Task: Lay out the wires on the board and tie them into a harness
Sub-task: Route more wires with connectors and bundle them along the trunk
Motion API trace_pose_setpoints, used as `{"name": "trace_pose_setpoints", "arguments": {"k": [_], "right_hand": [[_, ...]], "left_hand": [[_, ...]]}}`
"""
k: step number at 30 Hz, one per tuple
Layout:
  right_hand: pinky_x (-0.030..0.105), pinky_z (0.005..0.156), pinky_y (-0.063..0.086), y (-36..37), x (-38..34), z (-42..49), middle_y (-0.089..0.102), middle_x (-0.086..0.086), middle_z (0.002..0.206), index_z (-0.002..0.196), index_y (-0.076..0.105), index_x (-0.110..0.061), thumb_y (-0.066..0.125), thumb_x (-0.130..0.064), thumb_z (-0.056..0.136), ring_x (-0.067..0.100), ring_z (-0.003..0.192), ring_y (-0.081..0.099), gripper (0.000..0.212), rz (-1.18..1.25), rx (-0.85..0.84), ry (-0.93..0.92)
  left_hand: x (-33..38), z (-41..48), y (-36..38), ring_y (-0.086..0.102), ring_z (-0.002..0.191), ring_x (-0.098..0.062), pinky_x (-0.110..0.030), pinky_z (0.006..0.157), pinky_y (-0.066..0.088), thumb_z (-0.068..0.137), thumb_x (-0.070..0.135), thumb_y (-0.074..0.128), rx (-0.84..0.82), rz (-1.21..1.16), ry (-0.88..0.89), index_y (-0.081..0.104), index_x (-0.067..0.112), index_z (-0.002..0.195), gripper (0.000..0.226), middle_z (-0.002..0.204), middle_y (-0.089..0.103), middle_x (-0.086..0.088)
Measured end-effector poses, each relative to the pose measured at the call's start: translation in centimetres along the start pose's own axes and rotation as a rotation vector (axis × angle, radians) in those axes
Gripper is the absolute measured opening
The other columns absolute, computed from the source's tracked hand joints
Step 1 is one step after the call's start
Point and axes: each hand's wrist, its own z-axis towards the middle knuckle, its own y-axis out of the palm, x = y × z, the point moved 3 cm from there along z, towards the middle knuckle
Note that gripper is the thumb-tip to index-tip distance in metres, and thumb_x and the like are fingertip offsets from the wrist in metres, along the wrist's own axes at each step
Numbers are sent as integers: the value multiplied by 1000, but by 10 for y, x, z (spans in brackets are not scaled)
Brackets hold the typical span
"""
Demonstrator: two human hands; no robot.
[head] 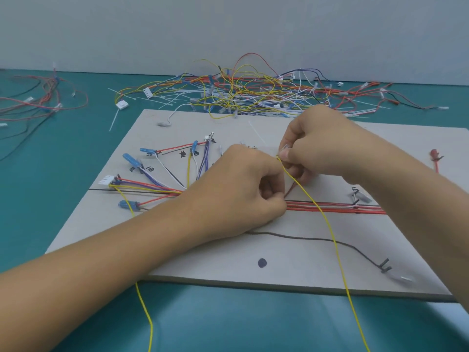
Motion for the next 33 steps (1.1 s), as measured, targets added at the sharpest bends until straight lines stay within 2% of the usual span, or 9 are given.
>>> {"name": "trace_pose_setpoints", "arguments": {"k": [4,9,14,17,20,25,27,29,33], "right_hand": [[23,43,52,0,-2,0,72,7,58,78,72,-10,64,-8,91,24,51,72,16,13,1,26],[13,30,33,-3,-8,-1,67,6,51,74,72,-13,60,-3,91,12,32,57,23,-6,-13,20],[12,30,31,-2,-12,3,66,3,52,76,75,-17,65,-6,89,8,28,50,20,-77,-4,-16],[18,40,40,-2,-9,4,71,0,65,79,74,-23,76,-14,82,10,44,59,10,-115,51,-69],[25,56,50,-4,-5,-1,73,0,79,84,70,-27,78,-17,77,17,66,67,14,-120,75,-69],[32,71,42,-5,-9,-31,64,-8,77,81,66,-26,65,-15,78,12,77,59,11,-211,204,-116],[34,75,39,-5,-12,-52,64,-10,70,76,66,-27,65,-20,79,7,73,57,8,-178,226,-133],[33,72,38,-2,-14,-75,66,-11,63,70,68,-29,66,-33,76,5,68,59,7,-141,168,-146],[32,73,39,13,-13,-111,64,-14,64,76,68,-35,59,-66,70,1,71,56,33,-290,32,-114]], "left_hand": [[-3,-1,-4,59,61,-6,-17,57,44,76,12,74,13,19,-58,71,21,74,9,63,65,6],[-5,-7,-10,55,76,-5,-19,67,44,79,26,81,80,59,-43,65,37,107,34,81,63,10],[-3,-6,-8,54,85,-9,-28,80,48,87,22,77,12,111,16,78,27,97,11,93,62,6],[-6,-8,-11,55,79,-5,-17,73,43,84,22,82,47,70,3,80,25,87,5,89,64,8],[-7,-9,-14,54,74,-4,-9,67,36,87,25,81,12,103,7,84,25,92,6,86,65,9],[-1,-14,-10,63,94,-19,-34,84,47,93,8,60,-93,213,156,81,17,111,29,96,71,1],[-3,-14,-10,63,93,-20,-37,82,49,95,10,60,-95,190,155,80,18,113,28,96,70,1],[-5,-14,-9,61,85,-16,-37,76,49,95,17,62,-70,134,141,82,22,106,23,90,68,3],[-8,-8,-7,61,71,-10,-33,67,49,90,23,78,-31,36,40,85,27,94,9,77,66,10]]}}
